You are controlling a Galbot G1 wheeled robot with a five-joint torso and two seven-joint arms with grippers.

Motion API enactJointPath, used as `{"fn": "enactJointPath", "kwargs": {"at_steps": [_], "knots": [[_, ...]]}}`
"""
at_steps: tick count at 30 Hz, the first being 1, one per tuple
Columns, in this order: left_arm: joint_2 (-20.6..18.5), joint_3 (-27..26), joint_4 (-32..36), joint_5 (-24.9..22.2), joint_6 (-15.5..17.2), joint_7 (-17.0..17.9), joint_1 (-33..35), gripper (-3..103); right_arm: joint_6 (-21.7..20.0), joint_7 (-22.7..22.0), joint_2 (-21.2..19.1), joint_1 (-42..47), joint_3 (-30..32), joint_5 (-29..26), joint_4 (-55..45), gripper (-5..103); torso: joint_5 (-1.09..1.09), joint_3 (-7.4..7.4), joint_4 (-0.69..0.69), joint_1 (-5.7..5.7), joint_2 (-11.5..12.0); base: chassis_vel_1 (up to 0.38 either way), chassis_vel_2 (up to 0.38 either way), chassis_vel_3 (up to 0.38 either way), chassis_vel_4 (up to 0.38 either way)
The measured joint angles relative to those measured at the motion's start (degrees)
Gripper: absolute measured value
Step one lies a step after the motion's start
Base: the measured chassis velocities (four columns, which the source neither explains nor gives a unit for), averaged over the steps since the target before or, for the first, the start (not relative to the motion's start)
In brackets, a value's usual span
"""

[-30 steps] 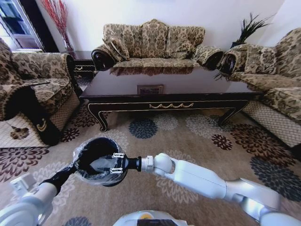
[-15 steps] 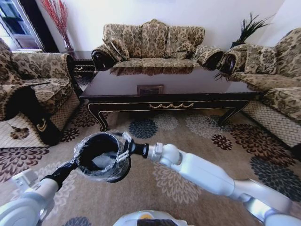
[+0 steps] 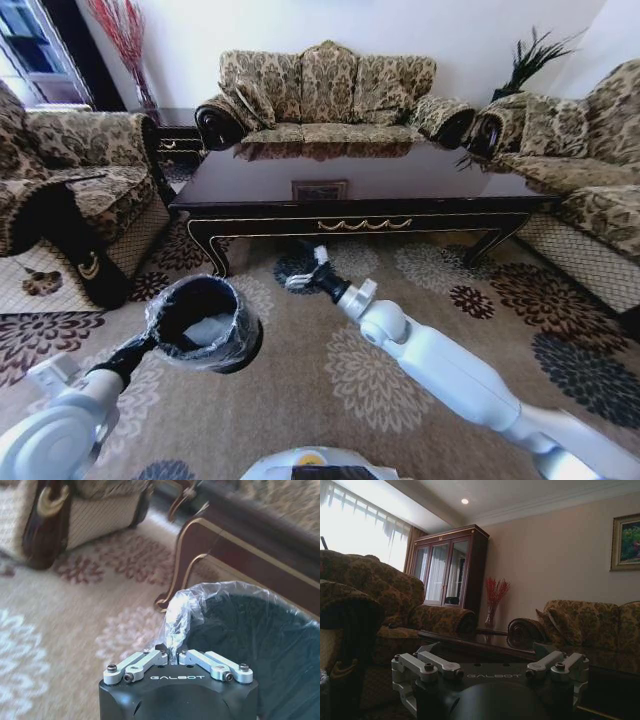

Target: Move to the front of the table and pick up the trash from the floor, then place it into the trash bin.

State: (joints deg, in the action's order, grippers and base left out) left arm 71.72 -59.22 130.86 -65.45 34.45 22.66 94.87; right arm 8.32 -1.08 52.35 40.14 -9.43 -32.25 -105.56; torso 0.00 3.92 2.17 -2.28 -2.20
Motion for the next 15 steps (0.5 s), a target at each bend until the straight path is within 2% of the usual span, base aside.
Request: {"fn": "enactJointPath", "kwargs": {"at_steps": [9,15], "knots": [[1.57,4.24,-10.14,0.57,-1.17,2.08,-4.09,4,-1.71,-4.51,-0.42,8.01,6.07,1.72,0.57,100,0.0,0.0,-0.02,0.0,0.0,0.0,0.0,0.0,0.0],[2.89,6.67,-12.09,2.18,-1.18,3.04,-5.2,4,-2.63,-6.59,-0.87,12.76,9.78,2.45,-0.3,100,0.01,0.0,0.0,0.0,0.0,0.0,0.0,0.0,0.0]]}}
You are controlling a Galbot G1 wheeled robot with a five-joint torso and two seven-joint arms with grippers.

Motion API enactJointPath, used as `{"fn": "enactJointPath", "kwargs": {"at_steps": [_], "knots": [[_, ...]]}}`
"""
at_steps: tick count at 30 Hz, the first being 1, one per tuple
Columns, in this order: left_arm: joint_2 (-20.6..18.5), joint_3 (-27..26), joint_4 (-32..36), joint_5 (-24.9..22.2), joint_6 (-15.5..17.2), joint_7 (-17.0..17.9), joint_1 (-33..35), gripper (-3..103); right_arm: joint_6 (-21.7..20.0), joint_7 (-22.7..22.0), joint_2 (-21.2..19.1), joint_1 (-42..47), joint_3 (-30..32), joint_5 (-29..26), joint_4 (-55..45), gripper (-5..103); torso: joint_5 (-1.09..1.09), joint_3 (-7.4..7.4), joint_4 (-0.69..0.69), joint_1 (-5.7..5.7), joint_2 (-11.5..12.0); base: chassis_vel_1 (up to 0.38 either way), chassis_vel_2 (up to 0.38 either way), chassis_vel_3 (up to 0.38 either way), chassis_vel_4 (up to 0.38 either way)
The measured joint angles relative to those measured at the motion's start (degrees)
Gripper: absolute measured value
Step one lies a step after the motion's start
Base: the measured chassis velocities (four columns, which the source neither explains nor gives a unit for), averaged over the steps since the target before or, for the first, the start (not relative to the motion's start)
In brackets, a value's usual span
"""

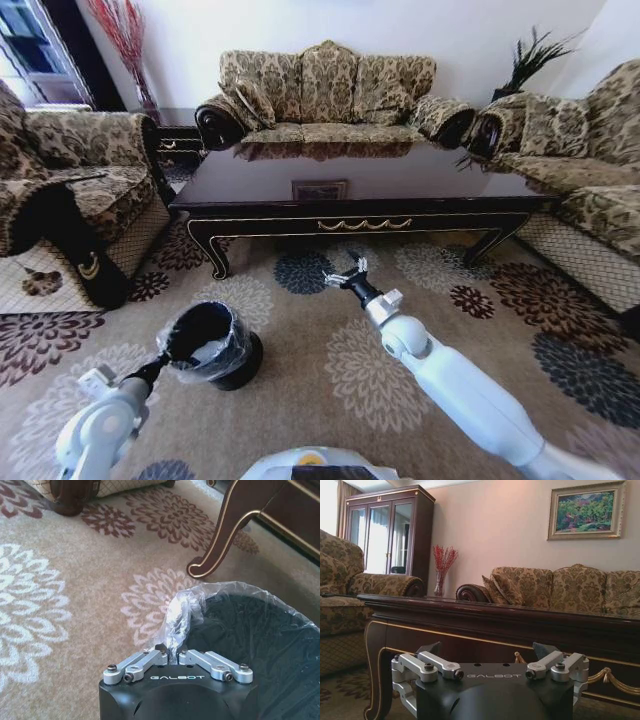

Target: Move to the front of the table and pick up the trash from the floor, then place it into the trash bin.

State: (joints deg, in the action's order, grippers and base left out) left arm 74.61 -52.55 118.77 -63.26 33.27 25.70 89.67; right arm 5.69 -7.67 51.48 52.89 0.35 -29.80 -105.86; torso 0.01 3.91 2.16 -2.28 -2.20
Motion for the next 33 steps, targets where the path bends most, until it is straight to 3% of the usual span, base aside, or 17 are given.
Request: {"fn": "enactJointPath", "kwargs": {"at_steps": [20,27,29,32,33], "knots": [[1.78,1.5,0.62,6.15,0.77,1.54,2.12,3,0.76,0.05,-0.37,5.42,5.1,0.6,-1.27,100,-0.01,0.0,0.0,0.0,0.01,0.0,0.0,0.0,0.0],[1.56,0.64,4.77,8.72,0.82,1.63,4.63,34,0.75,-0.64,-0.28,7.07,6.8,0.41,-2.14,100,0.0,-0.01,0.0,0.0,0.01,0.0,0.0,0.0,0.0],[1.47,0.36,5.85,10.05,0.69,1.79,5.39,34,0.62,-1.03,-0.25,7.46,7.25,0.17,-2.46,100,0.0,0.0,-0.02,0.0,0.01,0.0,0.0,0.0,0.0],[0.67,-0.84,9.59,13.87,-0.71,3.41,8.2,50,-0.29,-2.37,-0.19,9.42,9.74,-0.66,-3.87,100,0.01,0.0,-0.03,0.0,0.01,0.0,0.0,0.0,0.0],[0.67,-0.84,9.59,13.87,-0.71,3.41,8.2,50,-0.29,-2.37,-0.19,9.42,9.74,-0.66,-3.87,100,0.01,0.0,-0.03,0.0,0.01,0.0,0.0,0.0,0.0]]}}
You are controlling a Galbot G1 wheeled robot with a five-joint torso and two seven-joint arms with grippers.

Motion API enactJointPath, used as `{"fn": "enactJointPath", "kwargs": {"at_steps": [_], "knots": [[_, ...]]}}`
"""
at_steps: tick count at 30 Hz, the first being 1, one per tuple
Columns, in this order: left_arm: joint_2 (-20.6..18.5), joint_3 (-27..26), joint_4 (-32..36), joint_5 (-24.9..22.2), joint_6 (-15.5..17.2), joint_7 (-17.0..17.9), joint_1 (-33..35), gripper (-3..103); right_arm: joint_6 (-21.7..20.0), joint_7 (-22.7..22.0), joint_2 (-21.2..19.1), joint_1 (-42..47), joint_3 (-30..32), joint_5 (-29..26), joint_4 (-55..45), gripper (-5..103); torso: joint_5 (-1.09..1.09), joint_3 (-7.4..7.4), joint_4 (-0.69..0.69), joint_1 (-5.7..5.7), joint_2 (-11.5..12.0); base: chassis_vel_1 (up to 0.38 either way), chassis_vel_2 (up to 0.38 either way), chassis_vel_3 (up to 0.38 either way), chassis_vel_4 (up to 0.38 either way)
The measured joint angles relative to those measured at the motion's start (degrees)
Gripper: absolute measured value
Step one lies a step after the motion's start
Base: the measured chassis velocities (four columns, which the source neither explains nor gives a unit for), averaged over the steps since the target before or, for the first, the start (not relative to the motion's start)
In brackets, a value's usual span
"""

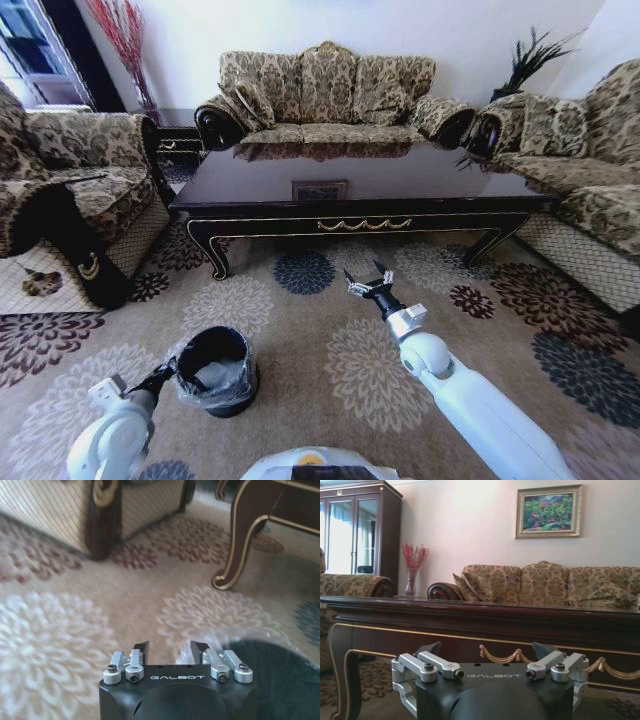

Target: Move to the front of the table and pick up the trash from the floor, then place it into the trash bin.

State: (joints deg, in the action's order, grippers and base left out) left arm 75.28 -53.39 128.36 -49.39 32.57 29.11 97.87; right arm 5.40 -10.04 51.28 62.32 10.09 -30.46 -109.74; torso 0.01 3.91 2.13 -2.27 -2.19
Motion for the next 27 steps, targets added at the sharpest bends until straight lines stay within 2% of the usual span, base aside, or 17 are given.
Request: {"fn": "enactJointPath", "kwargs": {"at_steps": [1,3,4,5,6,8,10,11,13,16,17,19,20,23,24,26,27], "knots": [[-0.85,-0.24,1.42,0.26,-0.3,0.94,0.54,56,-0.34,-0.51,0.0,1.7,2.04,-0.13,-0.9,100,0.0,0.0,-0.03,0.0,0.0,0.0,0.0,0.0,0.0],[-2.62,-0.55,4.19,-0.68,-0.38,1.84,1.24,66,-0.87,-2.24,-0.11,5.23,5.6,-0.66,-2.68,100,-0.02,0.0,0.11,0.0,0.0,0.0,0.0,0.0,0.0],[-2.62,-0.55,4.19,-0.68,-0.38,1.84,1.24,66,-0.87,-2.24,-0.11,5.23,5.6,-0.66,-2.68,100,-0.02,0.0,0.11,0.0,0.0,0.0,0.0,0.0,0.0],[-2.82,-0.94,5.41,-1.15,-0.37,2.36,1.97,72,-1.23,-3.11,-0.19,5.81,6.2,-1.19,-3.19,100,-0.02,0.0,0.08,0.0,0.0,0.0,0.0,0.0,0.0],[-2.83,-1.48,6.79,-1.45,-0.34,3.07,2.73,72,-1.76,-4.26,-0.26,6.35,6.76,-1.99,-3.83,100,0.0,0.0,0.07,0.0,0.0,0.0,0.0,0.0,0.0],[-2.56,-2.38,8.83,-1.45,-0.81,3.96,3.51,83,-2.48,-5.65,-0.36,6.9,7.6,-3.33,-4.87,100,-0.01,0.0,-0.01,0.0,0.0,0.0,0.0,0.0,0.0],[-2.52,-2.48,9.01,-1.36,-1.02,3.97,3.54,83,-2.53,-5.74,-0.37,6.94,7.68,-3.45,-4.96,100,-0.01,0.0,-0.01,0.0,0.0,0.0,0.0,0.0,0.0],[-2.26,-3.45,10.11,-0.11,-3.78,3.36,3.57,93,-2.83,-6.44,-0.51,7.3,8.44,-4.49,-5.72,100,-0.01,-0.01,0.0,0.0,0.0,0.0,0.0,0.0,0.0],[-2.11,-4.63,11.92,-0.01,-7.44,1.5,3.46,98,-3.04,-6.86,-1.05,8.08,9.47,-6.39,-6.74,100,-0.02,0.01,0.03,0.0,0.0,0.0,0.0,0.0,0.0],[-2.16,-5.41,14.26,-2.33,-7.6,0.62,3.77,100,-3.3,-7.04,-2.0,9.16,10.52,-8.28,-7.9,100,0.0,0.0,0.04,0.0,0.0,0.0,0.0,0.0,0.0],[-2.29,-5.58,14.93,-2.5,-7.74,-0.32,4.22,100,-3.31,-7.05,-2.62,9.7,11.16,-8.9,-8.48,100,0.0,0.0,0.04,0.0,0.0,0.0,0.0,0.0,0.0],[-3.05,-5.61,15.28,0.76,-10.1,-4.11,5.86,100,-3.24,-6.85,-3.78,10.45,12.23,-9.27,-9.43,100,-0.02,0.0,0.04,0.0,0.0,0.0,0.0,0.0,0.0],[-3.05,-5.61,15.28,0.76,-10.1,-4.11,5.86,100,-3.24,-6.85,-3.78,10.45,12.23,-9.27,-9.43,100,-0.02,0.0,0.04,0.0,0.0,0.0,0.0,0.0,0.0],[-5.25,-5.89,15.31,4.01,-14.99,-11.02,8.9,100,-2.83,-6.87,-4.74,11.08,13.88,-9.76,-11.29,100,-0.03,0.0,0.02,0.0,0.0,0.0,0.0,0.0,0.0],[-5.25,-5.89,15.31,4.01,-14.99,-11.02,8.9,100,-2.83,-6.87,-4.74,11.08,13.88,-9.76,-11.29,100,-0.03,0.0,0.02,0.0,0.0,0.0,0.0,0.0,0.0],[-6.95,-6.7,15.18,6.25,-20.12,-17.37,9.43,100,-1.61,-7.67,-4.51,12.29,15.44,-10.43,-12.59,100,-0.01,0.0,0.01,0.0,0.0,0.0,0.0,0.0,0.0],[-7.33,-6.76,14.7,7.54,-22.08,-19.81,9.45,100,-0.51,-7.7,-4.34,13.26,16.11,-10.61,-12.93,100,-0.01,0.0,0.05,0.0,0.0,0.0,0.0,0.0,0.0]]}}
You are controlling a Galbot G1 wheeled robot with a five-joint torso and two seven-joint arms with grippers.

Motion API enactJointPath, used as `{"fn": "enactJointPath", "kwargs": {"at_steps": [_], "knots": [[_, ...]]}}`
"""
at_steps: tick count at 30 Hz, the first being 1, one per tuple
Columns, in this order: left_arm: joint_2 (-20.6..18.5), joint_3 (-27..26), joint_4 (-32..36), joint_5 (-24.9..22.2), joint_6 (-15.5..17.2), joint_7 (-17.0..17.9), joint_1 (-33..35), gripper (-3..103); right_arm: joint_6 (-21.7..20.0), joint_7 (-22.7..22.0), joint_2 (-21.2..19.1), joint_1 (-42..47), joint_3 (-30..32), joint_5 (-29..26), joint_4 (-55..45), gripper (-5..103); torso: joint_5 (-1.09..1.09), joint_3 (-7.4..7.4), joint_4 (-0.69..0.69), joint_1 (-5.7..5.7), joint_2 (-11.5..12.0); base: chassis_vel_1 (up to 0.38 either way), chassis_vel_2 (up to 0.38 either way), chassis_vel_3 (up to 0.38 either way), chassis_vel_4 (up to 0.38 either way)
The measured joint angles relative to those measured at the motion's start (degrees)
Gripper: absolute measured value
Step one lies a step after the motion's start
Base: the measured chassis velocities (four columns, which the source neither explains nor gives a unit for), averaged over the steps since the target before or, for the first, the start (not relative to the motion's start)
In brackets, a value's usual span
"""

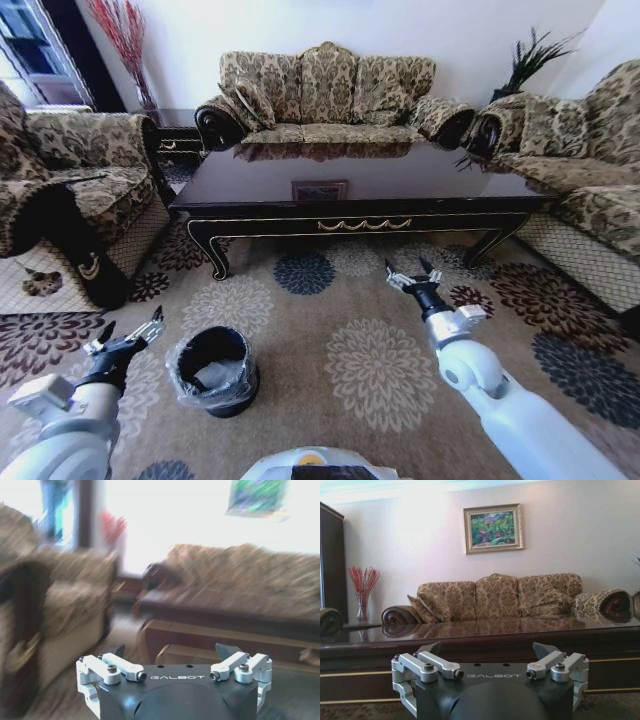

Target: Move to the front of the table and pick up the trash from the floor, then place it into the trash bin.

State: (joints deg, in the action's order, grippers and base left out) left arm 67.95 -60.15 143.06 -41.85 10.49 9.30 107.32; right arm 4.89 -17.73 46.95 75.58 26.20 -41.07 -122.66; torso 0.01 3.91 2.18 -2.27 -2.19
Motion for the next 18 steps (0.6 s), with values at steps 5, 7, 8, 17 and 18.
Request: {"fn": "enactJointPath", "kwargs": {"at_steps": [5,7,8,17,18], "knots": [[1.75,1.0,-3.7,7.97,-8.36,-5.94,0.3,100,3.74,1.35,0.22,2.34,0.94,0.71,0.83,100,-0.01,0.0,-0.02,0.0,0.0,0.0,0.0,0.0,0.0],[2.93,1.41,-4.3,9.99,-10.42,-6.24,0.29,100,4.44,1.99,0.29,2.55,0.94,0.94,1.25,100,-0.01,0.0,-0.04,0.0,0.0,0.0,0.0,0.0,0.0],[4.07,1.76,-4.31,10.99,-11.2,-6.14,0.49,100,5.03,2.4,0.43,2.61,0.94,1.03,1.51,100,-0.01,0.0,-0.03,0.0,0.0,0.0,0.0,0.0,0.0],[7.1,1.89,-0.29,11.87,-9.75,-3.12,2.75,100,6.14,3.97,1.14,3.37,1.21,1.41,2.15,100,0.01,0.0,-0.03,0.0,0.0,0.0,0.0,0.0,0.0],[6.82,1.9,0.06,11.21,-8.91,-2.75,2.89,100,6.23,4.41,1.21,3.63,1.41,1.46,2.15,100,0.0,0.0,-0.02,0.0,0.0,0.0,0.0,0.0,0.0]]}}
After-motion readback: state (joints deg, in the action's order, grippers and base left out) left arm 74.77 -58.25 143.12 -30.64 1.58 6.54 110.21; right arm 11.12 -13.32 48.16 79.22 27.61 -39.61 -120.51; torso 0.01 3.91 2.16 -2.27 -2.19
